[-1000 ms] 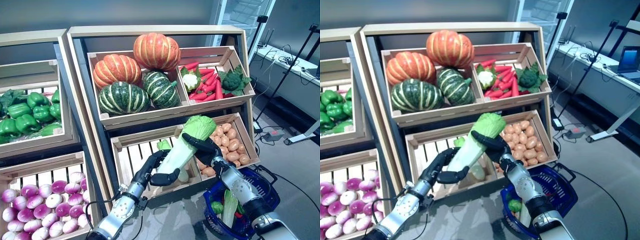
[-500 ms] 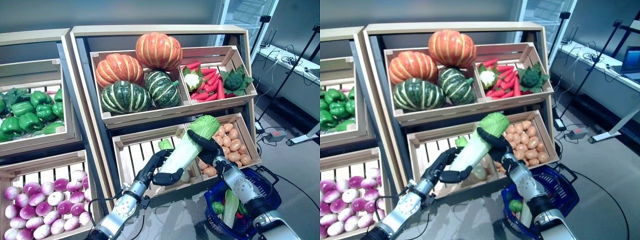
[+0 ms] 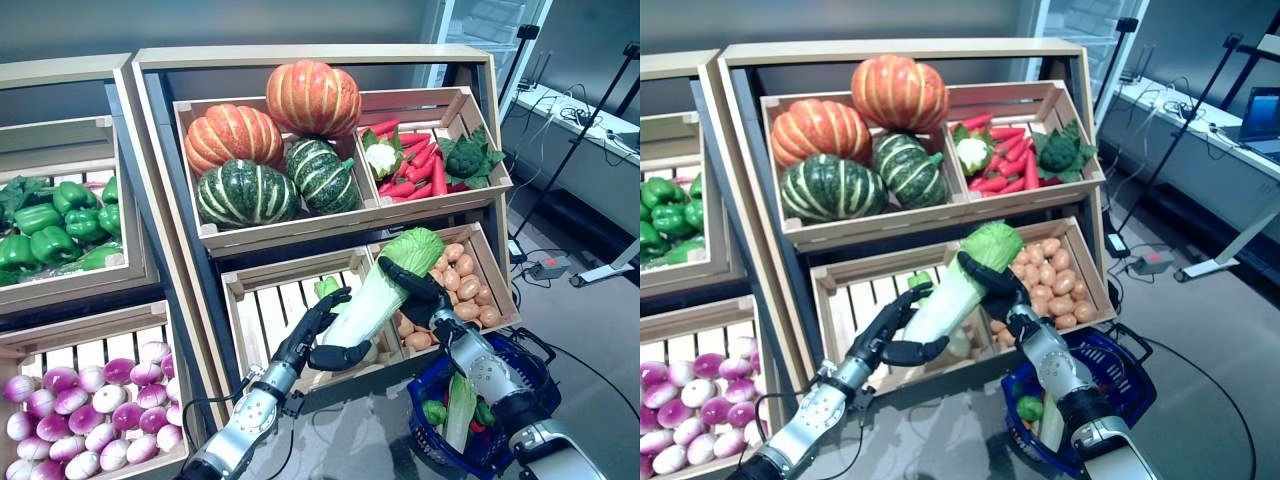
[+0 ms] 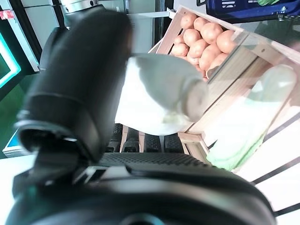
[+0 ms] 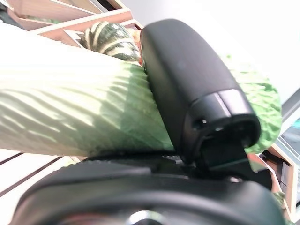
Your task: Put vegetables into the basket
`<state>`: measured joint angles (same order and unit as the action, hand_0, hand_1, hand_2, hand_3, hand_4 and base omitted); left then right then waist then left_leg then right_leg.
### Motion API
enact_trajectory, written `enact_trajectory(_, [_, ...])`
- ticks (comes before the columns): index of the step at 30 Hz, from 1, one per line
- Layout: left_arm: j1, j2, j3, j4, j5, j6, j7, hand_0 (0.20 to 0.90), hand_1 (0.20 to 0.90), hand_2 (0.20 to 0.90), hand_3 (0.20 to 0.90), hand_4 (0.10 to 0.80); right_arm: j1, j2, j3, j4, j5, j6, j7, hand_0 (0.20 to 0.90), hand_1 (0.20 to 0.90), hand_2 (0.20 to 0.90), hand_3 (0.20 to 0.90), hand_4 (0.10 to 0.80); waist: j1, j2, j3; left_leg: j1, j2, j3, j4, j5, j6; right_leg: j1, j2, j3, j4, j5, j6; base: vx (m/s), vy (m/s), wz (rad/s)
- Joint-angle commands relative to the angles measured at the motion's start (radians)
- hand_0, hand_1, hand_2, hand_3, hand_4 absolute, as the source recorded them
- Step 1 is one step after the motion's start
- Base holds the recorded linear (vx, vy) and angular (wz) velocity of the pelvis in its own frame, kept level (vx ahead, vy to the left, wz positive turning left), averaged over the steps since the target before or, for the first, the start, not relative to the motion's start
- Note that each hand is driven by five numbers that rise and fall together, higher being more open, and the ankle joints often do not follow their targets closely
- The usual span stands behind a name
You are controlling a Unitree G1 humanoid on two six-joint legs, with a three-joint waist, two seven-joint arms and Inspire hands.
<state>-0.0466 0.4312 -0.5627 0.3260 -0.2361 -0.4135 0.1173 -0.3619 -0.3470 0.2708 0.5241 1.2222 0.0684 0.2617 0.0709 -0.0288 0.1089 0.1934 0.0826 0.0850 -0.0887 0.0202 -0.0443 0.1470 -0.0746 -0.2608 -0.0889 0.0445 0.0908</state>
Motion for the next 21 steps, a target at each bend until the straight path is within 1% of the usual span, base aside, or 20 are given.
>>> enact_trajectory(1, [-0.074, -0.009, 0.078, -0.03, 0.027, -0.11, 0.061, 0.9, 0.9, 0.9, 0.9, 0.8, -0.087, -0.066, -0.144, 0.028, 0.032, -0.093, 0.043, 0.3, 0.3, 0.3, 0.3, 0.4, -0.009, -0.03, -0.043, 0.001, -0.025, 0.072, 0.001, -0.104, 0.017, 0.041, -0.017, 0.005, 0.002, -0.05, -0.003, -0.019, -0.017, -0.07])
enact_trajectory(6, [-0.044, -0.001, 0.138, 0.063, 0.06, -0.087, 0.107, 0.9, 0.9, 0.9, 0.9, 0.8, 0.009, -0.108, -0.224, 0.059, -0.001, -0.098, 0.076, 0.3, 0.3, 0.3, 0.3, 0.4, -0.032, -0.027, -0.039, 0.001, -0.021, 0.095, 0.001, -0.102, 0.018, 0.029, -0.013, 0.025, 0.002, -0.044, 0.0, -0.017, -0.01, -0.08])
enact_trajectory(8, [-0.037, 0.003, 0.159, 0.09, 0.026, -0.07, 0.096, 0.9, 0.9, 0.9, 0.9, 0.8, 0.03, -0.125, -0.25, 0.066, -0.002, -0.098, 0.083, 0.3, 0.3, 0.3, 0.3, 0.4, -0.04, -0.026, -0.037, 0.002, -0.019, 0.104, 0.001, -0.101, 0.018, 0.025, -0.012, 0.032, 0.002, -0.041, 0.001, -0.016, -0.007, -0.19])
enact_trajectory(10, [-0.03, -0.011, 0.176, 0.133, -0.044, -0.021, 0.071, 0.9, 0.9, 0.9, 0.9, 0.8, 0.045, -0.137, -0.276, 0.077, -0.002, -0.116, 0.08, 0.3, 0.3, 0.3, 0.3, 0.4, -0.049, -0.024, -0.036, 0.004, -0.017, 0.113, 0.001, -0.101, 0.018, 0.022, -0.011, 0.04, 0.002, -0.038, 0.002, -0.01, -0.008, -0.12])
enact_trajectory(12, [-0.02, -0.034, 0.2, 0.184, -0.067, -0.002, 0.053, 0.9, 0.9, 0.9, 0.9, 0.8, 0.058, -0.15, -0.308, 0.081, -0.002, -0.123, 0.079, 0.3, 0.3, 0.3, 0.3, 0.4, -0.058, -0.023, -0.034, 0.007, -0.016, 0.121, 0.001, -0.103, 0.018, 0.02, -0.009, 0.048, 0.002, -0.038, 0.003, -0.006, -0.013, -0.15])
enact_trajectory(15, [-0.002, -0.047, 0.211, 0.218, -0.051, -0.001, 0.057, 0.9, 0.9, 0.9, 0.9, 0.8, 0.072, -0.167, -0.337, 0.066, -0.013, -0.142, 0.056, 0.3, 0.3, 0.3, 0.3, 0.4, -0.069, -0.022, -0.033, 0.007, -0.014, 0.13, 0.001, -0.103, 0.017, 0.015, -0.007, 0.059, 0.002, -0.036, 0.004, -0.011, -0.015, -0.23])
enact_trajectory(18, [0.012, -0.057, 0.226, 0.235, -0.036, -0.007, 0.062, 0.9, 0.9, 0.9, 0.9, 0.8, 0.096, -0.184, -0.357, 0.069, -0.083, -0.161, 0.026, 0.3, 0.3, 0.3, 0.3, 0.4, -0.078, -0.021, -0.03, 0.005, -0.014, 0.137, 0.001, -0.104, 0.018, 0.009, -0.004, 0.068, 0.002, -0.035, 0.004, -0.004, -0.02, -0.15])
enact_trajectory(21, [0.022, -0.059, 0.236, 0.233, -0.021, -0.015, 0.07, 0.9, 0.9, 0.9, 0.9, 0.8, 0.108, -0.208, -0.373, 0.093, -0.117, -0.164, -0.003, 0.3, 0.3, 0.3, 0.3, 0.4, -0.082, -0.022, -0.027, 0.005, -0.013, 0.141, 0.001, -0.103, 0.019, 0.007, -0.001, 0.074, 0.002, -0.035, 0.003, 0.013, -0.028, -0.12])
